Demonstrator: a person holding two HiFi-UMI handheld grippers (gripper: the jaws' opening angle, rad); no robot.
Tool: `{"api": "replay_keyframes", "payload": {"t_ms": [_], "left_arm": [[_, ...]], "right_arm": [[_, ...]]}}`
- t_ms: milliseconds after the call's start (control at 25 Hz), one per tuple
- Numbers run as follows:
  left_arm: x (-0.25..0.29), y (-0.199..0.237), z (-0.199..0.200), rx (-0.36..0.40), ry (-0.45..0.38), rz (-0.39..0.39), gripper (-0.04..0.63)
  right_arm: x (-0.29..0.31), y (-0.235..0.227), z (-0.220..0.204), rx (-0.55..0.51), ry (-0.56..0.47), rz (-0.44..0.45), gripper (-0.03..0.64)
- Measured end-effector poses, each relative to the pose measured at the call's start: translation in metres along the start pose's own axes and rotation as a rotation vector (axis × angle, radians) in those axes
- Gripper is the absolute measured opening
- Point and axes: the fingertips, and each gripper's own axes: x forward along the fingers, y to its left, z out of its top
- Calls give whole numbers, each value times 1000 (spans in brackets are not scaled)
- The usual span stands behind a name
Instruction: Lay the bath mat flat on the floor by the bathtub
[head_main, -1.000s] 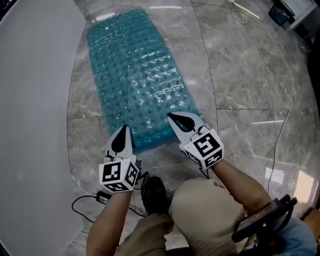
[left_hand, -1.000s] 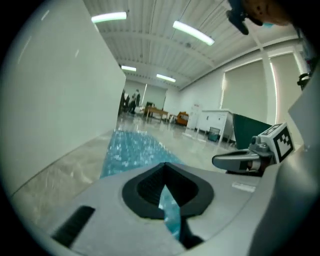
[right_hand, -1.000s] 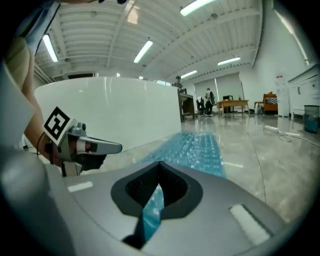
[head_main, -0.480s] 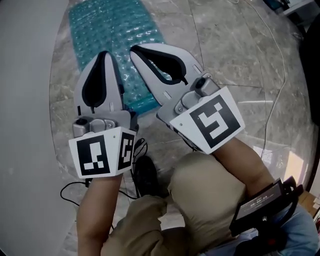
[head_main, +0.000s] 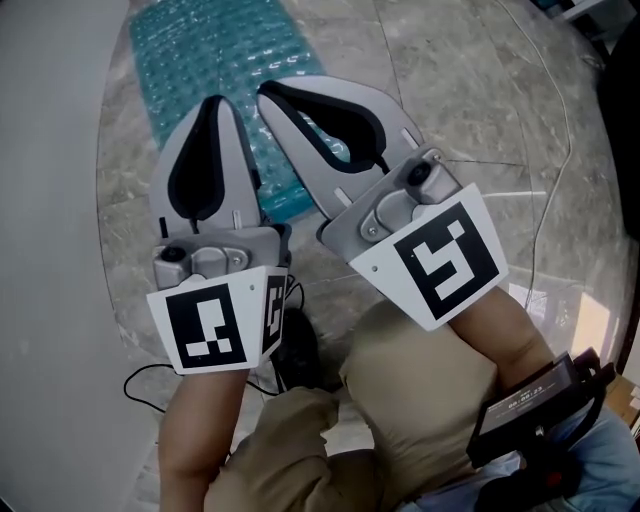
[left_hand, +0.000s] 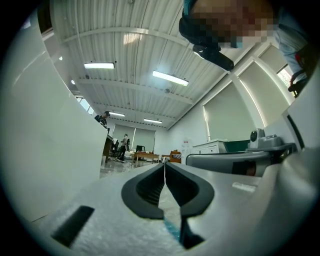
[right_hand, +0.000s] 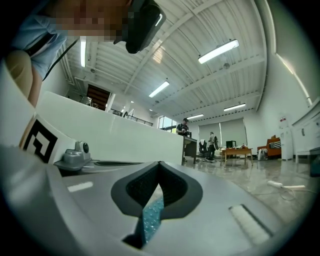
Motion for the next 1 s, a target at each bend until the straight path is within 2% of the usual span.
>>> {"api": "replay_keyframes", "payload": {"t_ms": [360, 1000], "left_arm": [[-4, -5, 10, 25, -10, -1, 17], [-5, -8, 11, 27, -4, -5, 26]], "right_arm": [[-1, 1, -4, -8, 14, -8, 6], [-2, 2, -4, -8, 10, -5, 6]]}}
